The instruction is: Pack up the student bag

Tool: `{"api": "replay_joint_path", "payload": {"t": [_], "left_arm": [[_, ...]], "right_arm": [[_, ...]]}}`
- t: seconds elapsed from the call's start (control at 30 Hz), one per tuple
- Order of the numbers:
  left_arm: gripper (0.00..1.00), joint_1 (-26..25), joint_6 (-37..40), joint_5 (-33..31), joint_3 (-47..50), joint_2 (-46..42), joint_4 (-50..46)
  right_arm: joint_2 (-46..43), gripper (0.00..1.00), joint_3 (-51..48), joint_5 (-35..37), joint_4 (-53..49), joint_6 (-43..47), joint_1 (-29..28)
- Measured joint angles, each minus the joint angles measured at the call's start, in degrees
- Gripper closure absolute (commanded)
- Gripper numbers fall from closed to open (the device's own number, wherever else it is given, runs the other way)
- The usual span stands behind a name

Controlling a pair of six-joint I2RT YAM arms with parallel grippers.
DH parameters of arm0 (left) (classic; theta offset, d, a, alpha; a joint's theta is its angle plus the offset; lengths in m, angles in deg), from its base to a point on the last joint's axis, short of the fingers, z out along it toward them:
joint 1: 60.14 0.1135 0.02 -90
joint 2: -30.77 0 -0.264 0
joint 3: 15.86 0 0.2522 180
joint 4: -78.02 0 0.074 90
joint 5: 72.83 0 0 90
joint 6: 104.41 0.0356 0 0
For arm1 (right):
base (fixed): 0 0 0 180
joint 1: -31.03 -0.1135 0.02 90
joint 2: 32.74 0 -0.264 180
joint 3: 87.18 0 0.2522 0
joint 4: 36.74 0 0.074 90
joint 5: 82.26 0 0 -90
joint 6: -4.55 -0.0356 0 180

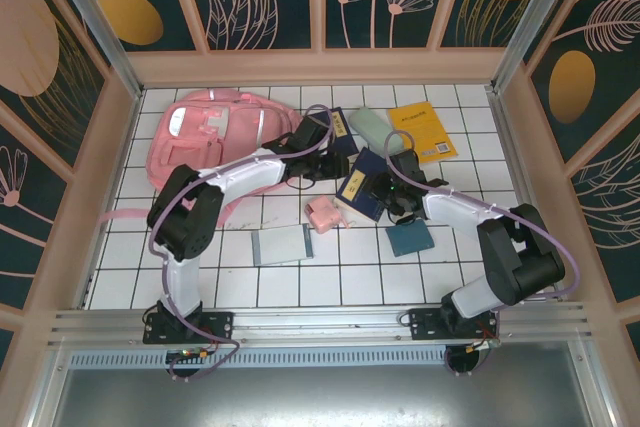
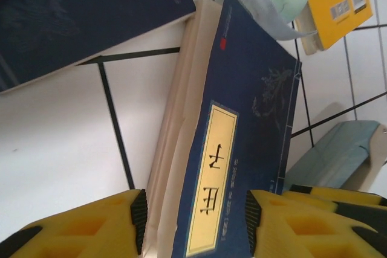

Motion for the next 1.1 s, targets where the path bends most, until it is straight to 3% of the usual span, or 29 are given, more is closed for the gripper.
{"api": "replay_joint_path", "payload": {"t": [0.33,0.67,0.83,1.1], "left_arm": [[0.56,-0.9,3.2,-0.1,-4.0,8.5,-2.5],[0.79,-1.1,3.0,-3.1,-4.2,10.1,-3.0],[0.84,-1.6,0.2,-6.7,2.1,6.4,-0.8],[0.81,-1.5,-6.1,-8.0,13.3,-0.3,4.8]], "right_arm": [[0.0,0.42,0.1,3.7,-0.6,-0.3,2.3],[2.7,0.35,3.6,6.4,-3.4,0.1,1.9],[5.8,0.32,7.1,8.3,-5.5,1.0,0.5],[9.8,0.29,10.5,7.2,-6.0,3.2,-0.7]]}}
